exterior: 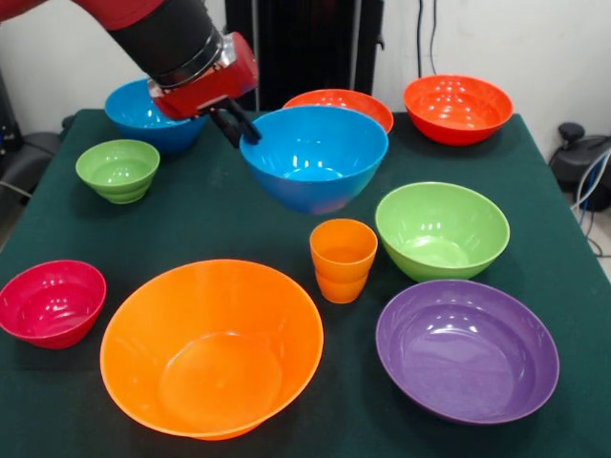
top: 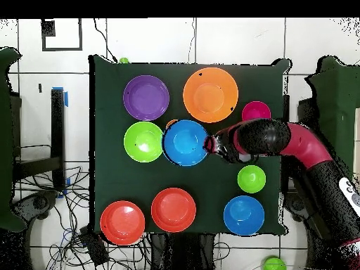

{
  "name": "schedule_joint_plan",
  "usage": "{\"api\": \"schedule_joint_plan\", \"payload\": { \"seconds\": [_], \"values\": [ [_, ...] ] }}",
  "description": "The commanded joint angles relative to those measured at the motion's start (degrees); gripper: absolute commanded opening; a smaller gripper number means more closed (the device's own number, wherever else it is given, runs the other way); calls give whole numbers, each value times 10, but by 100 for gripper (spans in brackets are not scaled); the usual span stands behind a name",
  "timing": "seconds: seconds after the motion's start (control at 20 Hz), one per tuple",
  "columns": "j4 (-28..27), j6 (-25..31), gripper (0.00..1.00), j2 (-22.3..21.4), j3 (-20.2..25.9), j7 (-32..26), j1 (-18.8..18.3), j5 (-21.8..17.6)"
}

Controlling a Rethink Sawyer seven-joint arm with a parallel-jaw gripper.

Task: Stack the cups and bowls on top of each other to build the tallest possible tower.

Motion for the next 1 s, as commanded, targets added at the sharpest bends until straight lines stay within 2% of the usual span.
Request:
{"api": "schedule_joint_plan", "payload": {
  "seconds": [0.05,0.4,0.8,1.0],
  "values": [
    [-62,1,0,33,-24,-79,37,-21],
    [-61,-84,0,80,-36,-63,55,-59],
    [-97,-103,0,90,-36,-49,85,-58],
    [-98,-89,0,85,-39,-48,89,-50]
  ]
}}
